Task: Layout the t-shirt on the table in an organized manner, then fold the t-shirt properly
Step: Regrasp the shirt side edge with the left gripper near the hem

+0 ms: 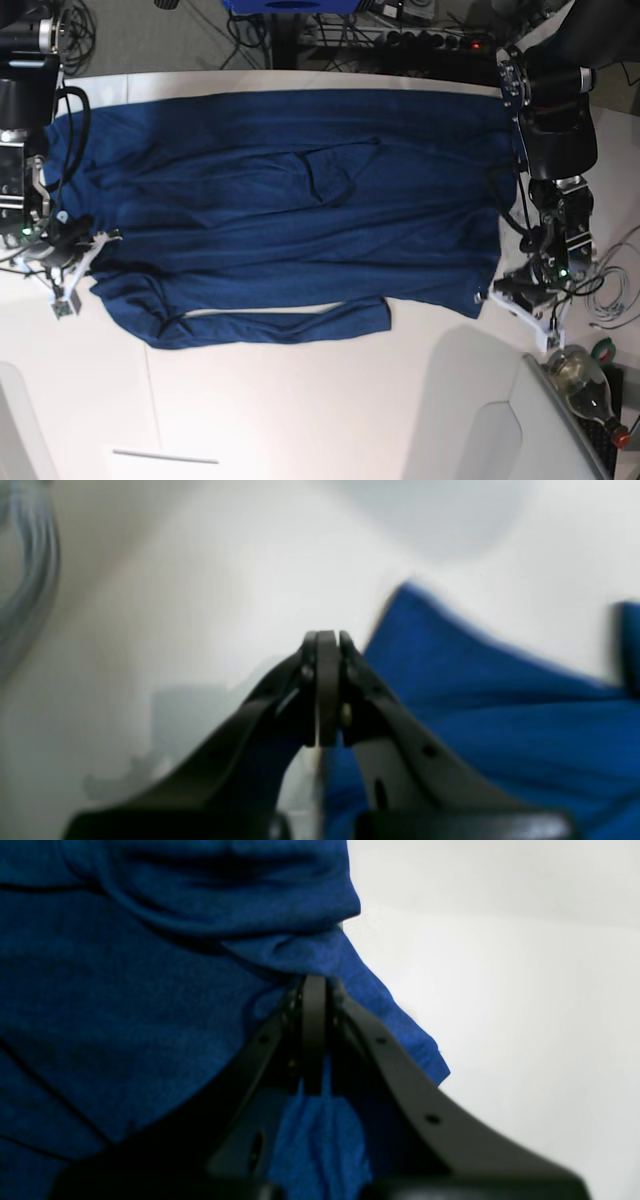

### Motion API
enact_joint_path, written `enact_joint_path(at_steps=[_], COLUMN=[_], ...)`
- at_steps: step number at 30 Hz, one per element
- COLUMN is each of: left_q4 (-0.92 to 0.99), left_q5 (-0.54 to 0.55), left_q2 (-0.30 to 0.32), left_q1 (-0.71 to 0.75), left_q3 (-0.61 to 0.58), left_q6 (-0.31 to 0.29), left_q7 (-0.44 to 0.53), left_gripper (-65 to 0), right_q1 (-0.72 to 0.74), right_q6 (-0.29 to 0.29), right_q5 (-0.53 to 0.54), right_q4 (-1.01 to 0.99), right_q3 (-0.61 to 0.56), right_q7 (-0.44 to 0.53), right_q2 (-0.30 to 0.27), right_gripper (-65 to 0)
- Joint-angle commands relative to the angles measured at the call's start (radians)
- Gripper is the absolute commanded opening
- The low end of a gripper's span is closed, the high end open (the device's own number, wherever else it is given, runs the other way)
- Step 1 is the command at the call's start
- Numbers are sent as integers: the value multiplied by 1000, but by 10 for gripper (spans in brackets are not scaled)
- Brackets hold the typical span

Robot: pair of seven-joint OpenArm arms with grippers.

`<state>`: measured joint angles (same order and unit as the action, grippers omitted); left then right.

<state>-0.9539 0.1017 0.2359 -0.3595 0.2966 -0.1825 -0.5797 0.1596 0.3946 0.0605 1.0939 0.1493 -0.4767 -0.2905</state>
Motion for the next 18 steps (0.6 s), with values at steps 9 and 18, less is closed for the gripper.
enact_joint_path(at_steps=[9, 18], left_q4=[-24, 201], left_q5=[-4, -3], left_q2=[-7, -13], left_q1=[-28, -56], left_q3=[-90, -267], left_q6=[-2, 2], left_q7=[-30, -20], left_gripper=[-650, -650], right_q1=[22, 21], right_q6=[4, 4], right_q5=[5, 5], right_q4=[18, 18], right_q3=[3, 5], right_q7=[17, 17], right_q2=[-17, -16], right_gripper=[-648, -650])
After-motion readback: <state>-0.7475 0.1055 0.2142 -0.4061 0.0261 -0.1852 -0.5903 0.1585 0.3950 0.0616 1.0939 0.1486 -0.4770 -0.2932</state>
